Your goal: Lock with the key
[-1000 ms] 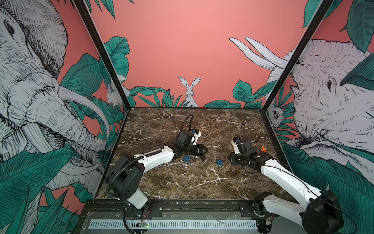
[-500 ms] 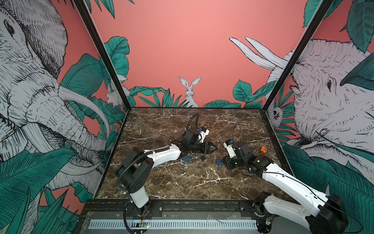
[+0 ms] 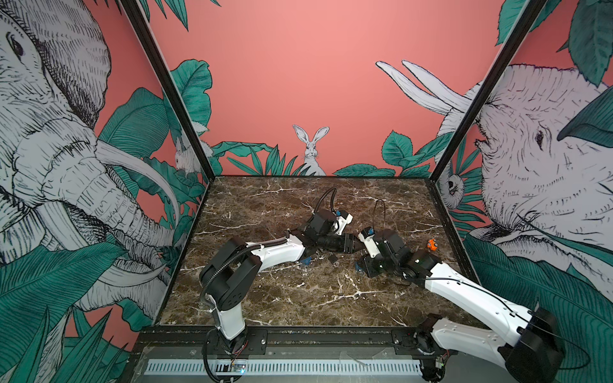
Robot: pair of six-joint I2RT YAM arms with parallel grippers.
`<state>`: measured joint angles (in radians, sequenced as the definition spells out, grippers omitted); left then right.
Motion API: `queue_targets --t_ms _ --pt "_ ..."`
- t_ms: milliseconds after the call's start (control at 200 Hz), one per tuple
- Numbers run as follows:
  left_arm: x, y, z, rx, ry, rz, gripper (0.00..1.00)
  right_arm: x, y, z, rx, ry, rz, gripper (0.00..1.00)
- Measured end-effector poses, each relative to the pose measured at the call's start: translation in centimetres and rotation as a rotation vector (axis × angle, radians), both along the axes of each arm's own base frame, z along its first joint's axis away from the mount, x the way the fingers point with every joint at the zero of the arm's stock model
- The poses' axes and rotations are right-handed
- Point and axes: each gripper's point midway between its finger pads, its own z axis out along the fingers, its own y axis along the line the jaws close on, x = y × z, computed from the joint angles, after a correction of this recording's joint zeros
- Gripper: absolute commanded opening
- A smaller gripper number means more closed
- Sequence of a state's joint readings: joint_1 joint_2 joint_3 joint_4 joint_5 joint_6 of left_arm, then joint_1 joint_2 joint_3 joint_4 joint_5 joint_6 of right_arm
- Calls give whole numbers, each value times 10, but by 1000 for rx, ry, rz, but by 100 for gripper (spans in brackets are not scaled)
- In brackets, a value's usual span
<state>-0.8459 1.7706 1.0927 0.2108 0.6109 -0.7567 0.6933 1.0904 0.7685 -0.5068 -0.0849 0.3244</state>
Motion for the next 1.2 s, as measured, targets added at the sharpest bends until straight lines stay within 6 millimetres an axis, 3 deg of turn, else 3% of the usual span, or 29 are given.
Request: queue_targets --t_ms 335,905,1040,1200 --pt "-7 -4 -12 14 35 -23 46 6 5 13 11 -31 10 21" --pt "-10 -9 -7 6 19 -36 30 9 8 12 -17 -33 19 22" --pt "-10 -10 -6 4 14 -39 20 9 9 13 -19 -37 22 22" --pt "-12 -12 -1 -12 10 -49 0 9 8 11 -29 -37 19 22"
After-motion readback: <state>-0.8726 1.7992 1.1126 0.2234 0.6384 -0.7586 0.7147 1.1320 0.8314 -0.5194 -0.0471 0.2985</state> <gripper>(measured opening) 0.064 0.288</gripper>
